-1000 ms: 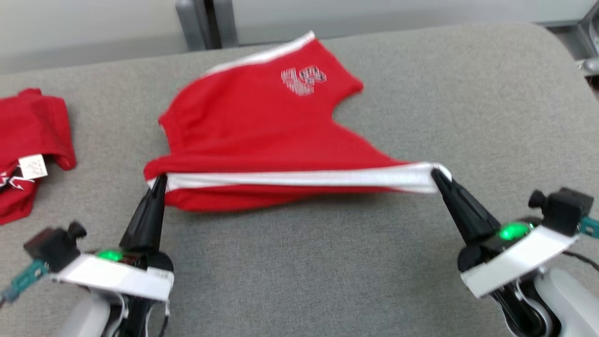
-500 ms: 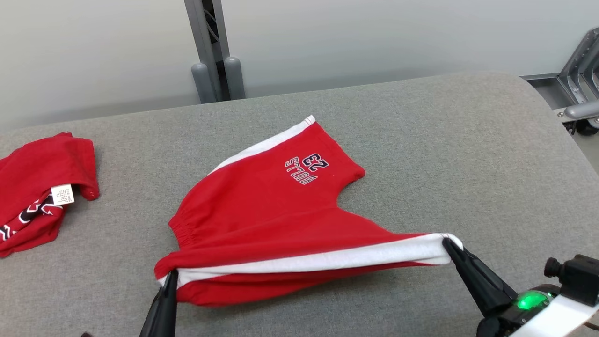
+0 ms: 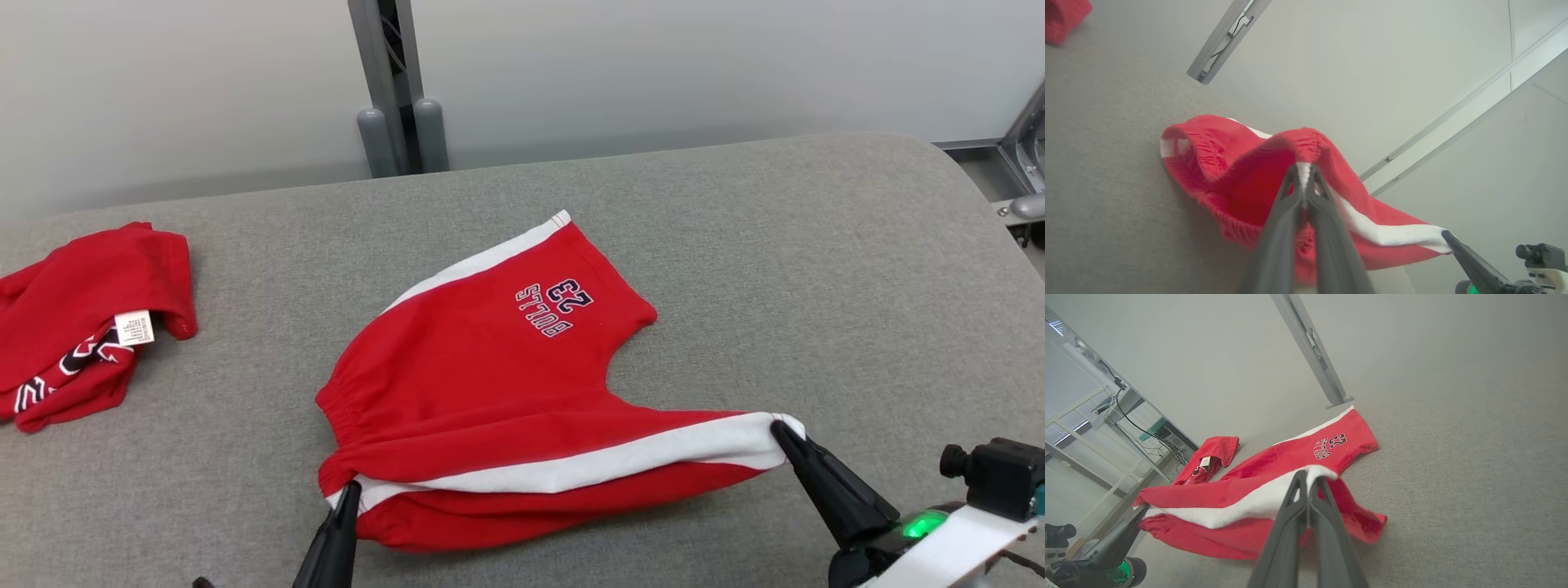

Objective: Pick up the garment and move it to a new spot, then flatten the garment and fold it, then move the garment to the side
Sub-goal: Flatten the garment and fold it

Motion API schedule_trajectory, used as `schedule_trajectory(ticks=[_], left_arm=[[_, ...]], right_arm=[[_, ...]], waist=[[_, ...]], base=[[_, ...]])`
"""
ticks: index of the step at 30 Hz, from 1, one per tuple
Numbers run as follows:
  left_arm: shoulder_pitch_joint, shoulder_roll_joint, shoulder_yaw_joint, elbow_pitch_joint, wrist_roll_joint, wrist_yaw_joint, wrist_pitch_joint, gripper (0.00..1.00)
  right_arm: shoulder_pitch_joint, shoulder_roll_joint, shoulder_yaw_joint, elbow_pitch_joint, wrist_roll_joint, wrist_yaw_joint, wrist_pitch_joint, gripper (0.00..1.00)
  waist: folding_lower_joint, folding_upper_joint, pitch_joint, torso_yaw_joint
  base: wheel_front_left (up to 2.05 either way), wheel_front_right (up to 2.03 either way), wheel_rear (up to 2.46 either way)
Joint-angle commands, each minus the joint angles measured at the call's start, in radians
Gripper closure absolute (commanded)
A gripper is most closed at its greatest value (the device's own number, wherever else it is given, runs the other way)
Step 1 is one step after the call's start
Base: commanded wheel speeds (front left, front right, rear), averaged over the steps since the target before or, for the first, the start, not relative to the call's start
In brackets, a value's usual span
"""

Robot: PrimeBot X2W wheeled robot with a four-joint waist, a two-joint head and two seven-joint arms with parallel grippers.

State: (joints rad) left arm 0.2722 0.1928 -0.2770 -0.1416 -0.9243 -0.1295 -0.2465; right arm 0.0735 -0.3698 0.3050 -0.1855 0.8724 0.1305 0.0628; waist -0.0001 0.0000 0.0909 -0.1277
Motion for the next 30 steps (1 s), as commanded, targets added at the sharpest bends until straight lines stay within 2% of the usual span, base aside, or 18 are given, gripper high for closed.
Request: schedule_trajectory(ticks=[1,8,14,21,30], left_arm=[[-0.027,0.002,-0.012,0.012,-0.001,-0.001,0.006,1.00],[-0.137,-0.036,-0.033,0.096,-0.084,-0.001,0.042,1.00],[-0.270,-0.061,-0.020,0.219,-0.141,0.006,0.092,1.00],[-0.456,-0.081,-0.033,0.399,-0.120,0.018,0.118,1.00],[-0.668,-0.118,-0.059,0.612,-0.089,0.045,0.092,1.00]], right_arm=[[-0.016,0.007,-0.008,0.017,0.001,0.000,0.008,1.00],[-0.100,0.046,-0.052,0.130,0.008,0.000,0.033,1.00],[-0.252,0.058,-0.050,0.261,0.011,0.000,0.087,1.00],[-0.499,0.058,0.012,0.469,0.015,0.000,0.143,1.00],[-0.789,0.044,0.098,0.720,0.031,0.000,0.170,1.00]], waist=[[0.0001,0.0000,-0.003,0.012],[0.0001,0.0000,-0.015,0.060],[0.0001,0.0000,0.000,0.100],[0.0001,0.0000,0.065,0.145],[0.0001,0.0000,0.173,0.207]], base=[[0.00,0.00,0.00],[0.00,0.00,0.00],[0.00,0.00,0.00],[0.00,0.00,0.00],[0.00,0.00,0.00]])
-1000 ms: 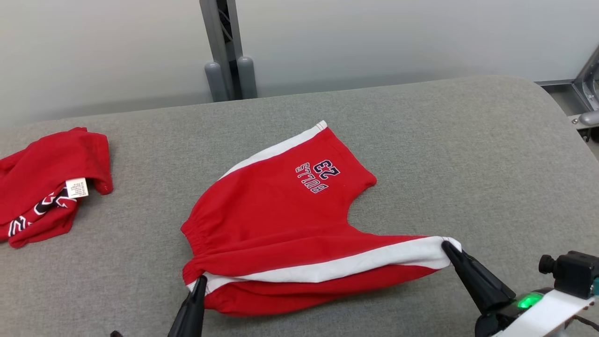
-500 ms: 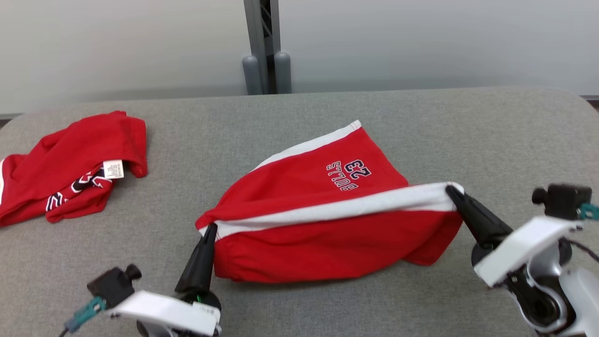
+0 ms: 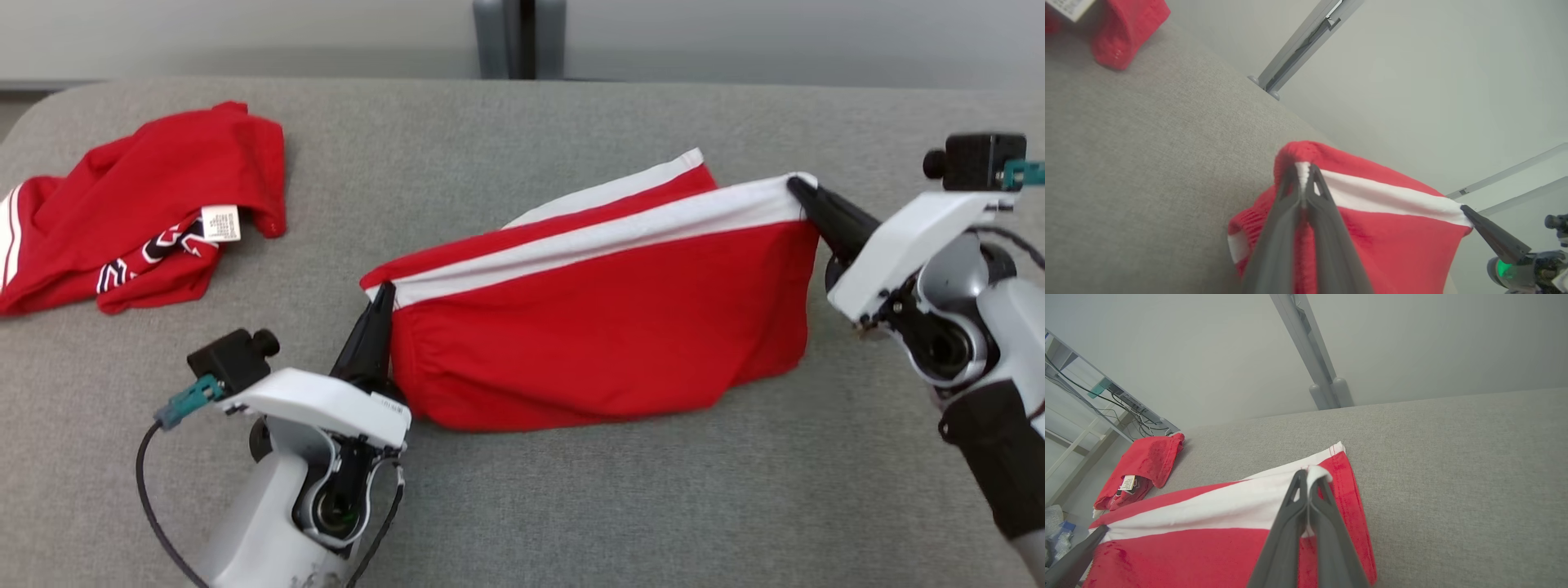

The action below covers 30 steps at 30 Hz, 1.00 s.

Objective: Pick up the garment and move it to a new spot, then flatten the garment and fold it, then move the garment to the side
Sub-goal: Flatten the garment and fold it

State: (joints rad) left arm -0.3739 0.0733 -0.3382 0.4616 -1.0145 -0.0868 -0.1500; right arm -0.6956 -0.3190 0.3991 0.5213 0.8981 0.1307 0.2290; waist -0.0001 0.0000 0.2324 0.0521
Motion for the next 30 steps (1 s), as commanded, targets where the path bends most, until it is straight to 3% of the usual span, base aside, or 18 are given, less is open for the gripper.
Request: schedule_trajectory(ticks=[1,12,21,22,23,24,25,27,28,30], left_arm=[[-0.042,-0.002,-0.004,0.026,0.002,0.005,-0.005,1.00],[-0.217,-0.018,-0.071,0.151,-0.004,0.048,-0.018,1.00],[-0.271,-0.020,-0.158,0.160,-0.072,0.100,-0.006,1.00],[-0.274,-0.020,-0.168,0.157,-0.079,0.104,-0.003,1.00],[-0.277,-0.020,-0.176,0.156,-0.082,0.107,-0.003,0.83],[-0.280,-0.020,-0.184,0.154,-0.080,0.112,-0.006,0.58],[-0.280,-0.020,-0.191,0.153,-0.077,0.114,-0.007,0.38],[-0.277,-0.021,-0.197,0.147,-0.077,0.118,-0.010,0.07],[-0.275,-0.020,-0.202,0.143,-0.072,0.119,-0.010,0.00],[-0.263,-0.012,-0.208,0.131,-0.067,0.118,-0.007,0.00]], right_arm=[[-0.047,-0.008,0.015,0.039,0.012,0.000,0.007,1.00],[-0.279,-0.011,0.137,0.277,0.044,0.000,0.023,1.00],[-0.369,-0.017,0.235,0.375,0.073,0.000,-0.013,1.00],[-0.376,-0.017,0.244,0.387,0.074,0.000,-0.024,0.82],[-0.383,-0.017,0.252,0.396,0.075,0.000,-0.039,0.59],[-0.388,-0.015,0.259,0.405,0.078,0.000,-0.051,0.09],[-0.394,-0.014,0.266,0.415,0.080,0.000,-0.066,0.00],[-0.403,-0.011,0.281,0.423,0.088,0.000,-0.084,0.00],[-0.406,-0.012,0.288,0.426,0.094,0.000,-0.091,0.00],[-0.406,-0.018,0.305,0.423,0.110,0.000,-0.097,0.00]], waist=[[0.0001,0.0000,0.043,0.036],[0.0001,0.0000,0.138,0.107],[0.0001,0.0000,0.157,0.128],[0.0001,0.0000,0.158,0.129],[0.0001,0.0000,0.160,0.129],[0.0001,0.0000,0.160,0.129],[0.0001,0.0000,0.161,0.129],[0.0001,0.0000,0.159,0.127],[0.0001,0.0000,0.158,0.126],[0.0001,0.0000,0.154,0.123]], base=[[0.00,0.00,0.00],[0.00,0.00,0.00],[0.00,0.00,0.00],[0.00,0.00,0.00],[0.00,0.00,0.00],[0.00,0.00,0.00],[0.00,0.00,0.00],[0.00,0.00,0.00],[0.00,0.00,0.00],[0.00,0.00,0.00]])
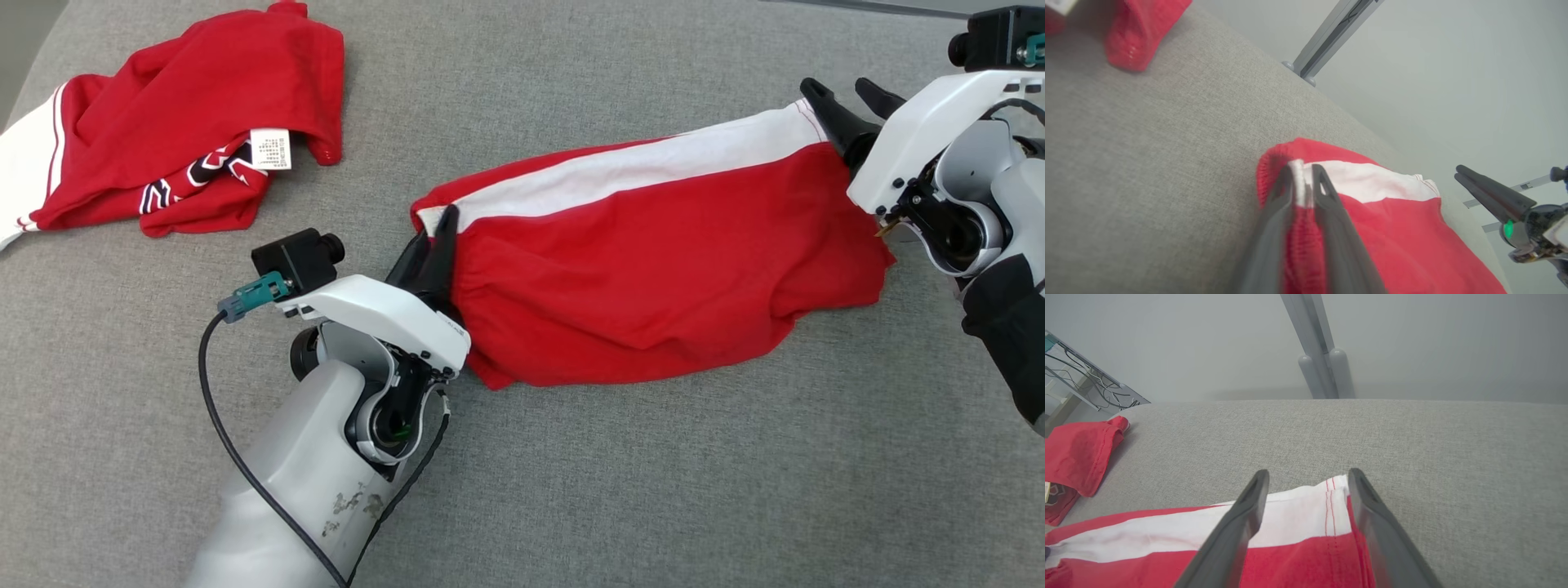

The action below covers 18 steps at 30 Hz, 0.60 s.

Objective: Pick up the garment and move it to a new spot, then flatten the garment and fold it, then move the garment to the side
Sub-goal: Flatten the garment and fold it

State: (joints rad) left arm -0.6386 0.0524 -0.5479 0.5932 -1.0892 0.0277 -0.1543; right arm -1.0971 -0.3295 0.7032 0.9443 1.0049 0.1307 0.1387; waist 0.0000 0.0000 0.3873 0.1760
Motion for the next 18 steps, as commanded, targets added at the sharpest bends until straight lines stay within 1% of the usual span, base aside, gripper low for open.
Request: schedule_trajectory(ticks=[1,5,13,18], left_arm=[[0.009,0.016,-0.004,-0.009,0.014,0.002,0.001,0.00],[0.036,0.057,-0.031,-0.063,0.054,0.011,-0.008,0.00],[0.119,0.179,-0.048,-0.220,0.150,0.079,-0.050,0.00],[0.184,0.246,-0.033,-0.316,0.173,0.115,-0.063,0.00]], right_arm=[[-0.004,-0.012,0.009,-0.003,0.011,0.000,-0.010,0.00],[0.006,-0.038,0.042,-0.029,0.040,0.000,-0.035,0.00],[0.050,-0.107,0.122,-0.107,0.079,0.000,-0.108,0.00],[0.088,-0.121,0.163,-0.123,0.098,0.000,-0.154,0.00]], waist=[[0.0000,0.0000,-0.004,-0.003],[0.0000,0.0000,-0.025,-0.012],[0.0000,0.0000,-0.087,-0.045],[0.0000,0.0000,-0.138,-0.072]], base=[[0.00,0.00,0.00],[0.00,0.00,0.00],[0.00,0.00,0.00],[0.00,0.00,0.00]])
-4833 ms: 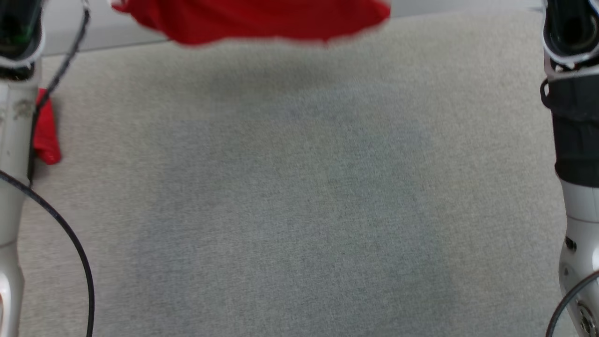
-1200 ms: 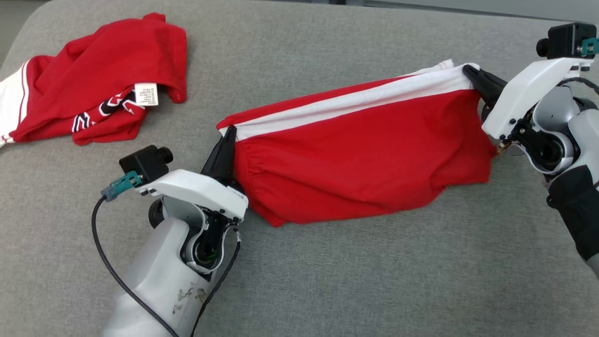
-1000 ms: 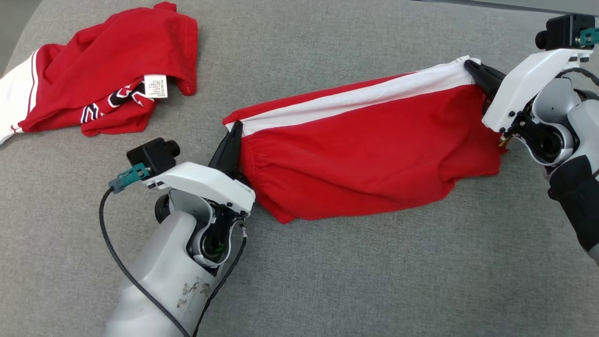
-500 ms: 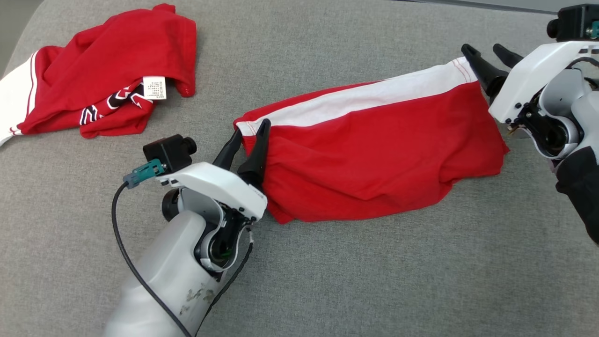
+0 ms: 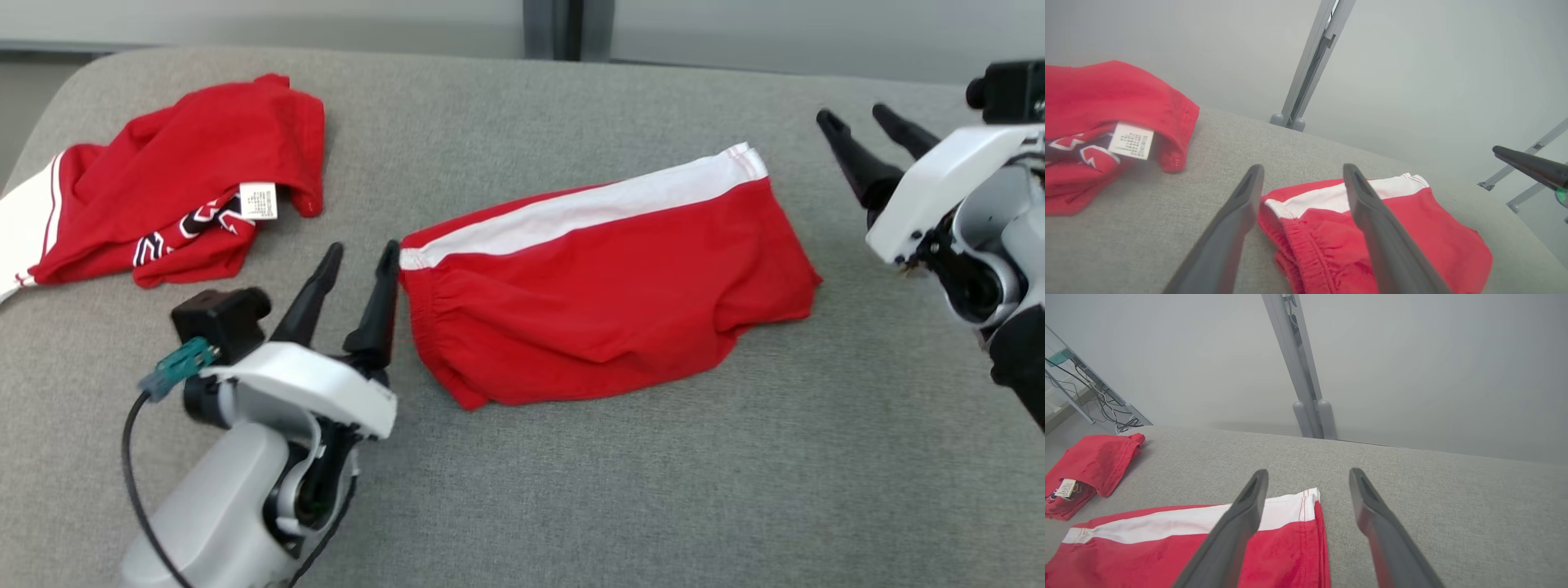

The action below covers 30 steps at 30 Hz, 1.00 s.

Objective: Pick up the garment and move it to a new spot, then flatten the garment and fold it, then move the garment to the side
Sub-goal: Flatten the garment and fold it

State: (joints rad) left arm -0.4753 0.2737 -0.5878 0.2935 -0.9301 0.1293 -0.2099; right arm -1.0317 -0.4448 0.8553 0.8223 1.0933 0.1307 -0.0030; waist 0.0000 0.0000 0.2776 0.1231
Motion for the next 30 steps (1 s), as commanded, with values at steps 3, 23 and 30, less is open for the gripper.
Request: schedule_trajectory(ticks=[3,23,30], left_arm=[[0.049,0.045,0.008,-0.046,0.029,0.030,-0.015,0.00],[0.274,0.054,0.061,-0.230,0.061,0.109,-0.053,0.00],[0.279,0.040,0.068,-0.251,0.075,0.100,-0.054,0.00]], right_arm=[[0.039,-0.006,0.027,0.008,0.014,0.000,-0.019,0.00],[0.114,0.050,0.091,0.252,0.088,0.000,0.098,0.00],[0.103,0.064,0.084,0.345,0.105,0.000,0.114,0.00]], waist=[[0.0000,0.0000,-0.047,-0.026],[0.0000,0.0000,-0.067,0.101],[0.0000,0.0000,-0.048,0.164]], base=[[0.00,0.00,0.00],[0.00,0.00,0.00],[0.00,0.00,0.00]])
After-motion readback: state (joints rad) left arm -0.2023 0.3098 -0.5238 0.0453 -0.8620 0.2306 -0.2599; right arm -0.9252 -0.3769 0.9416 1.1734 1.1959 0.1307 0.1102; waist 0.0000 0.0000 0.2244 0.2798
